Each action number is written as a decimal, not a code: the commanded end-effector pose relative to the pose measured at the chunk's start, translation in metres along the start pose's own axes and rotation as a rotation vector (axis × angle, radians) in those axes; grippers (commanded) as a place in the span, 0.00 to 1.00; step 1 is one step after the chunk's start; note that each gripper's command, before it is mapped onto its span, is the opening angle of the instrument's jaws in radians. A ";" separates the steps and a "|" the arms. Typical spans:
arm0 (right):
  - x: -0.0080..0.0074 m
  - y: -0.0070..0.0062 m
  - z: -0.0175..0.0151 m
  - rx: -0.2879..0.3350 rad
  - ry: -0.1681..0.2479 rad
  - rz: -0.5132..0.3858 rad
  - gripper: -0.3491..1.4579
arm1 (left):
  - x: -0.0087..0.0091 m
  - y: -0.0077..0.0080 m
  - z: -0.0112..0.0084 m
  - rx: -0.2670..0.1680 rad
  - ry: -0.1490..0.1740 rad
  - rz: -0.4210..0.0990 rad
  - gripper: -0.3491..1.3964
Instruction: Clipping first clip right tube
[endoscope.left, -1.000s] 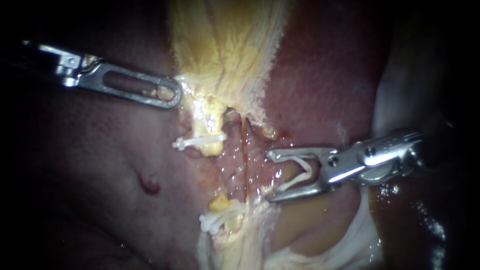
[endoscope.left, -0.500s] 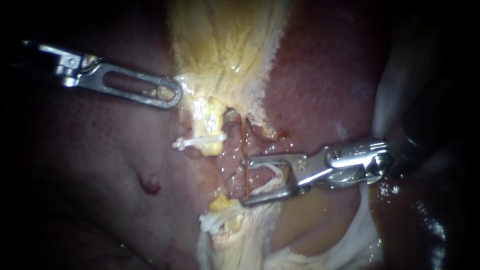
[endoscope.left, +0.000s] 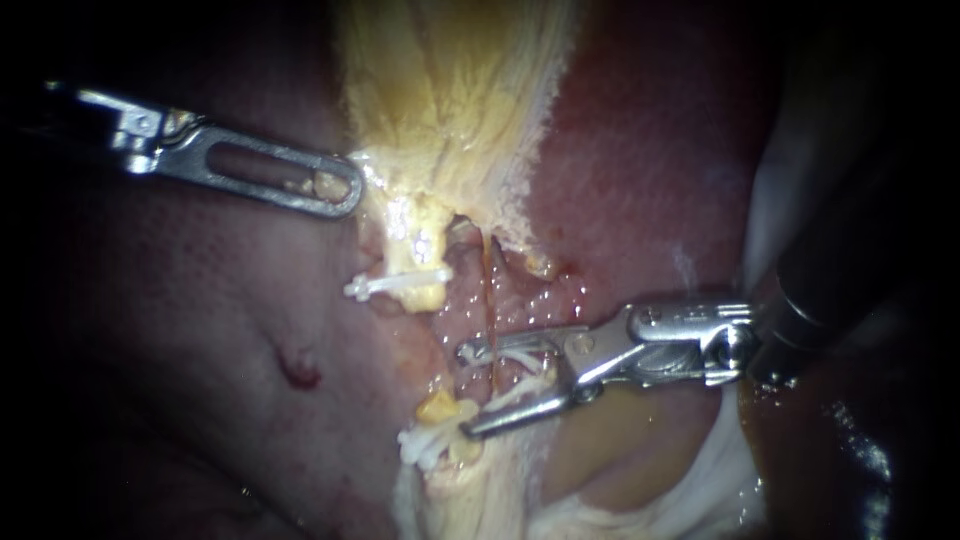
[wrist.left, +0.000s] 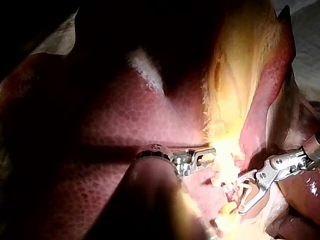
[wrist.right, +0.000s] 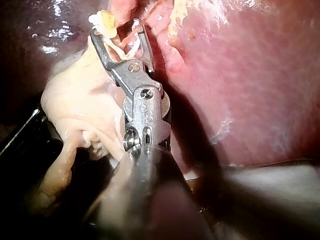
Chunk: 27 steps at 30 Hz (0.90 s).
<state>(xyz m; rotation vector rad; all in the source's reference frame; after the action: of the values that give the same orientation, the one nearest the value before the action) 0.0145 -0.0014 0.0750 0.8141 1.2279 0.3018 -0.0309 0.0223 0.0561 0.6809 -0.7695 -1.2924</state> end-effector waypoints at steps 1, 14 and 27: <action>0.0000 0.0000 0.0000 -0.001 0.005 0.008 0.47 | 0.0000 0.0000 0.0000 0.000 0.000 0.000 0.00; 0.0006 -0.0012 0.0000 0.030 0.070 0.053 0.47 | 0.0000 0.0000 0.0000 0.000 0.000 0.000 0.00; 0.0029 -0.0047 -0.0001 0.115 0.146 0.096 0.46 | 0.0000 0.0001 0.0000 0.000 0.000 0.000 0.00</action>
<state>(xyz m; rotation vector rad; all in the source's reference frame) 0.0143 -0.0028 0.0694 0.9747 1.3573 0.3696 -0.0309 0.0223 0.0562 0.6810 -0.7698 -1.2919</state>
